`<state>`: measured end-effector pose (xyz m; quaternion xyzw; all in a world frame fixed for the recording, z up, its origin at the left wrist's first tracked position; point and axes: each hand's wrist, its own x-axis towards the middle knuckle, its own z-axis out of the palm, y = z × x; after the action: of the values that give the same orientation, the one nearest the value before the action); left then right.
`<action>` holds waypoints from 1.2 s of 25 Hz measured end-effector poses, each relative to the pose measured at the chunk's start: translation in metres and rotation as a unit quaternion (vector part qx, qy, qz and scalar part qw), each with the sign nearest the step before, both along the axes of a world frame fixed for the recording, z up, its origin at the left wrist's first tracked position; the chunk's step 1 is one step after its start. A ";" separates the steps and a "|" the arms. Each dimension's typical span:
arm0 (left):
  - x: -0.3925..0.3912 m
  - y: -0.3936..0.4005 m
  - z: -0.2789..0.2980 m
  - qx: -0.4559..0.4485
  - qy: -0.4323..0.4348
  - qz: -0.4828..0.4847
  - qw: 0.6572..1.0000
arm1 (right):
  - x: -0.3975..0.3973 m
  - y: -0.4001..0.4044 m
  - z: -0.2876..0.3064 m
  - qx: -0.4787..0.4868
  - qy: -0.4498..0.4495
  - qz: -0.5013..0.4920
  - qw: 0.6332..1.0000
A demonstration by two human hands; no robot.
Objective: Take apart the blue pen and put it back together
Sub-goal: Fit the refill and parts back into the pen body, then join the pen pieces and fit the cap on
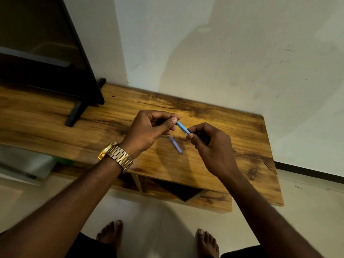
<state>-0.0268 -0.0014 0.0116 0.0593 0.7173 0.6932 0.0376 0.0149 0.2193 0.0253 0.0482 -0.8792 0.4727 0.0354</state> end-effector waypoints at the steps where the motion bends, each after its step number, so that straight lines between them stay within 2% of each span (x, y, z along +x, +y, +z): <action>1: 0.000 0.000 0.000 -0.001 0.004 -0.003 1.000 | 0.000 0.000 -0.001 -0.010 -0.008 -0.001 1.000; 7: 0.001 0.000 0.005 0.006 -0.004 -0.019 1.000 | 0.000 -0.002 -0.003 -0.067 -0.036 -0.002 0.997; 10: -0.001 -0.002 0.008 0.003 0.000 0.018 1.000 | -0.007 0.001 -0.007 -0.068 -0.023 -0.025 0.997; 11: -0.002 -0.005 0.008 -0.032 0.002 0.047 0.998 | -0.010 0.003 -0.011 -0.058 -0.021 -0.051 0.997; 13: -0.005 -0.016 0.002 -0.189 0.026 0.103 0.976 | -0.016 0.005 -0.021 -0.035 -0.023 -0.113 0.993; 15: -0.007 -0.029 -0.006 -0.356 0.041 0.116 0.926 | -0.021 0.006 -0.033 0.005 -0.038 -0.161 0.986; 18: -0.006 -0.037 -0.015 -0.477 0.023 0.102 0.873 | -0.023 0.005 -0.049 0.072 -0.046 -0.189 0.978; 23: -0.006 -0.042 -0.020 -0.532 -0.004 0.079 0.843 | -0.019 -0.001 -0.059 0.139 -0.009 -0.193 0.971; 30: -0.005 -0.038 -0.017 -0.544 -0.009 0.089 0.834 | -0.020 0.004 -0.056 0.139 -0.012 -0.193 0.971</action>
<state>-0.0318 -0.0392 -0.0052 -0.0407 0.9805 0.1921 0.0087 -0.0046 0.2231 -0.0303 -0.1239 -0.9293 0.3307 0.1084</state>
